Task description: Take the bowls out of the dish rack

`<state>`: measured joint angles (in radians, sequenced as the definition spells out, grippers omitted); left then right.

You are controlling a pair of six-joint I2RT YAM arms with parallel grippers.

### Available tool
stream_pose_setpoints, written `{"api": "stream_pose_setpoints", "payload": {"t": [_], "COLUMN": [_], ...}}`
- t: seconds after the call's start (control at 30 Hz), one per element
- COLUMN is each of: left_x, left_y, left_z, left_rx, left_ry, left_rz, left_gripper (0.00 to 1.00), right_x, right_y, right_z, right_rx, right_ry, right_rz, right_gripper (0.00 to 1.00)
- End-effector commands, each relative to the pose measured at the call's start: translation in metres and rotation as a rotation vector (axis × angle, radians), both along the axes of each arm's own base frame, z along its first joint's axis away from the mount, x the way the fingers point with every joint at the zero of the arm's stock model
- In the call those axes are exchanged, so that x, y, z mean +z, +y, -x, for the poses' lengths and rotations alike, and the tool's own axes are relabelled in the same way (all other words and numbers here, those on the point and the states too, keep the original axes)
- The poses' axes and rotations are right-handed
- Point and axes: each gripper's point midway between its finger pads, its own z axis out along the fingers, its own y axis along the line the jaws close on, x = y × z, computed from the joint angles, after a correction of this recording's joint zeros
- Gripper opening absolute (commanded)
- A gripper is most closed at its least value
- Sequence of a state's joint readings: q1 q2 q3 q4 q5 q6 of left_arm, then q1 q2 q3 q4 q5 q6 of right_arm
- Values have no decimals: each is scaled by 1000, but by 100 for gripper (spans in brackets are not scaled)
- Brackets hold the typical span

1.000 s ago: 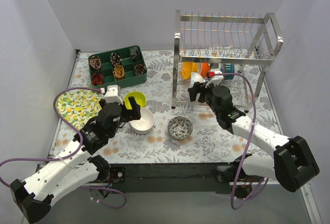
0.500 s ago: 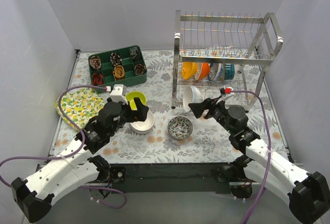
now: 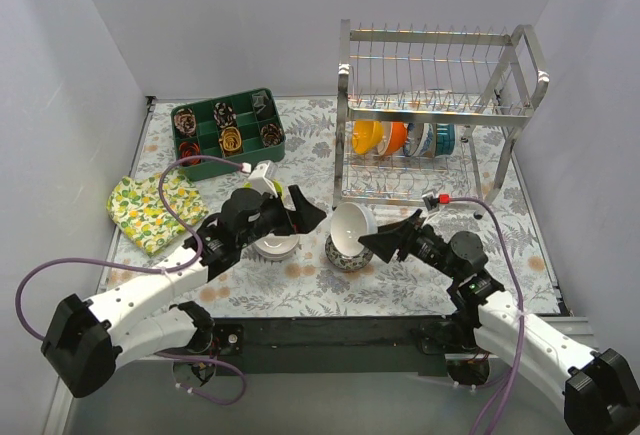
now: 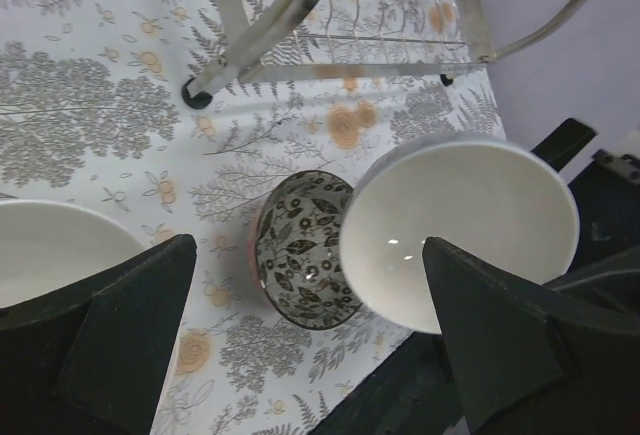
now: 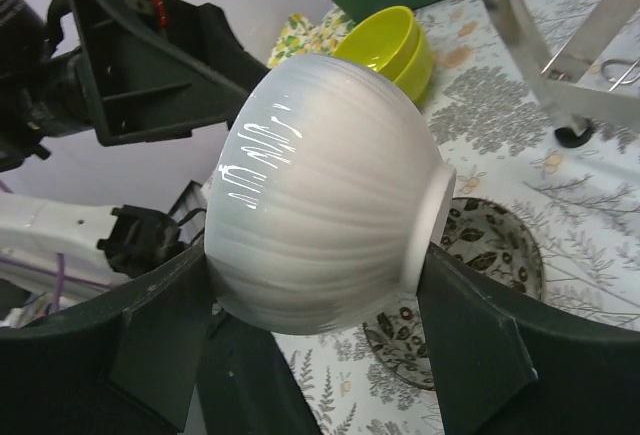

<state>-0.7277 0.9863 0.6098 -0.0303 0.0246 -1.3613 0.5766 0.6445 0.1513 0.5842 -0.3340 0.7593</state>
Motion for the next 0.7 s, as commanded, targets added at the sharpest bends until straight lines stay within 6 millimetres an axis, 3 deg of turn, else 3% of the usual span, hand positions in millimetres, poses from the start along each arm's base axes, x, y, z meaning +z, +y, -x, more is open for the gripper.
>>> {"api": "stream_pose_setpoints", "payload": {"t": [0.0,0.2,0.33,0.47,0.57,0.6,0.67], "left_x": [21,-3,-15,-23,-21,-19,-16], "left_y": [-28,-48,-50,-51,-54,-56,-56], "left_z": [5,16,24,31,32,33,33], "left_rx": [-64,-101,-101,-110,-118,-124,-123], "left_ry": [4,73,96,109,105,99,93], "left_rz": [145,113,101,103,109,113,117], "left_gripper": [98,90,84,73,52,37,24], "right_x": [41,47,51,54,56,55,53], "right_y": [4,3,2,3,3,3,4], "right_z": [27,38,37,38,39,39,39], "right_rx": [116,158,151,160,168,169,169], "right_ry": [-79,-88,-100,-103,-106,-103,-96], "right_rz": [-210,-281,-291,-296,-296,-295,-291], "right_gripper": [24,24,24,25,25,26,27]}}
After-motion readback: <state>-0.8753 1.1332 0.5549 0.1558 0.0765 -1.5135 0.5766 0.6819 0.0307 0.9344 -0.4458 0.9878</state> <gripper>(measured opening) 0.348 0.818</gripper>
